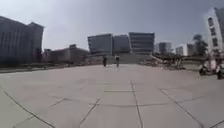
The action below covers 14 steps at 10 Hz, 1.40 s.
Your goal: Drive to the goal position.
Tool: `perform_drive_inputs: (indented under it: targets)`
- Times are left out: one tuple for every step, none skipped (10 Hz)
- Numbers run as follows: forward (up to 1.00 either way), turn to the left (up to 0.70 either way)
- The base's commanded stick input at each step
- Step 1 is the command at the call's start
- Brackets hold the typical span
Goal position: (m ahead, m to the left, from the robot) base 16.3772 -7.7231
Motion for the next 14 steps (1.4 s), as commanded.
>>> perform_drive_inputs:
  targets:
    - [0.85, 0.0]
    - [0.85, 0.0]
    - [0.85, 0.0]
    - [0.85, 0.0]
    - [0.85, 0.0]
    - [0.85, 0.0]
    - [0.85, 0.0]
    - [0.85, 0.0]
    - [0.85, 0.0]
    - [0.85, 0.0]
    - [0.85, 0.0]
    - [0.85, 0.0]
    - [0.85, 0.0]
    - [0.85, 0.0]
